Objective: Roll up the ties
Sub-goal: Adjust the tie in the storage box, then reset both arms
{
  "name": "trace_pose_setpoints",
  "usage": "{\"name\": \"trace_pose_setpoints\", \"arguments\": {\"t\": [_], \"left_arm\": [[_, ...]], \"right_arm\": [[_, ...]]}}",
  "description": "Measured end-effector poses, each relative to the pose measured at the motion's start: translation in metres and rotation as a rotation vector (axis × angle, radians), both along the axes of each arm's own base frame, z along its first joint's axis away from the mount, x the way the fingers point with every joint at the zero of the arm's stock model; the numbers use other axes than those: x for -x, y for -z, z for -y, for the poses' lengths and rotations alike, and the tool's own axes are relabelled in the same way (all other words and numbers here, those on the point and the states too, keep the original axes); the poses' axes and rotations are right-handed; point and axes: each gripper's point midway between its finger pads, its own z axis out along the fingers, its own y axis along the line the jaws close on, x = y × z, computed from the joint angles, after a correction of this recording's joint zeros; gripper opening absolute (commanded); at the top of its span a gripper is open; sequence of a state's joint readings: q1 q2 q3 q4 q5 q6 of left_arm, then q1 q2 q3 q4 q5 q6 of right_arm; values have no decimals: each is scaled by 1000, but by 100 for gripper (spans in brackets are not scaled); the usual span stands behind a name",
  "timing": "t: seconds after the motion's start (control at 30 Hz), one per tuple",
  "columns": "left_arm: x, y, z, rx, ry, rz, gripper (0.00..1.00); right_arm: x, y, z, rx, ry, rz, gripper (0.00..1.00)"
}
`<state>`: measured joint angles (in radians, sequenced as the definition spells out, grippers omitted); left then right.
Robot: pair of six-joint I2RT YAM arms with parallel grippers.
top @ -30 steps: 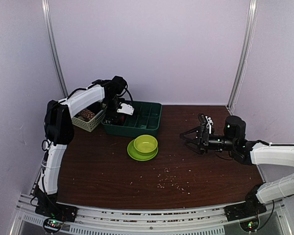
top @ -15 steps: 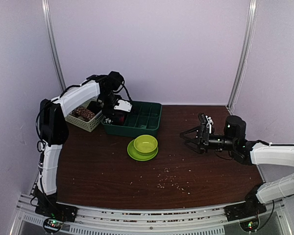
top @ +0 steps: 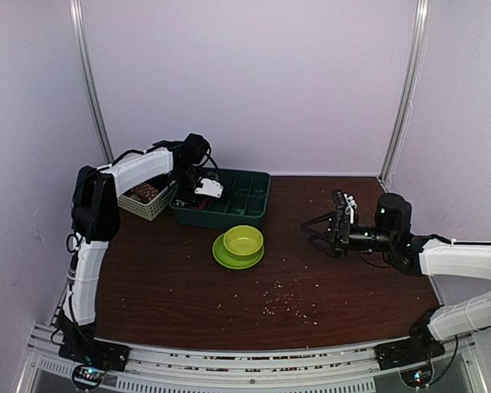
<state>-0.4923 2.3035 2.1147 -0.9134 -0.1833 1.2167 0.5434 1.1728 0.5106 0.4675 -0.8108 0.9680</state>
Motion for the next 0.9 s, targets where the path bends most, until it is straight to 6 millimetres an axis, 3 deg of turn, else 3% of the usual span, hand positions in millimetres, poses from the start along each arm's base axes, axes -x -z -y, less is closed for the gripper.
{"name": "trace_pose_setpoints", "arguments": {"t": [0.17, 0.3, 0.43, 0.47, 0.5, 0.57, 0.77, 0.9], "left_arm": [[-3, 12, 0, 1, -11, -7, 37], [-3, 11, -1, 15, -31, -1, 57], [7, -3, -6, 42, -72, 8, 83], [10, -11, -8, 55, -86, 17, 93], [12, -22, -9, 70, -100, 34, 97], [17, -49, -14, 110, -139, 81, 98], [24, -154, -31, 318, -320, 308, 98], [34, -211, -50, 486, -512, 425, 98]], "right_arm": [[1, 2, 0, 6, -1, -4, 100], [2, 5, 2, 32, 0, 4, 100], [0, 1, 8, 93, 19, 41, 99], [-2, -4, 11, 115, 31, 64, 100], [-4, -10, 14, 136, 44, 87, 99], [-11, -27, 21, 177, 79, 154, 99], [-23, -82, 50, 278, 211, 347, 99], [-25, -102, 72, 334, 315, 411, 99]]}}
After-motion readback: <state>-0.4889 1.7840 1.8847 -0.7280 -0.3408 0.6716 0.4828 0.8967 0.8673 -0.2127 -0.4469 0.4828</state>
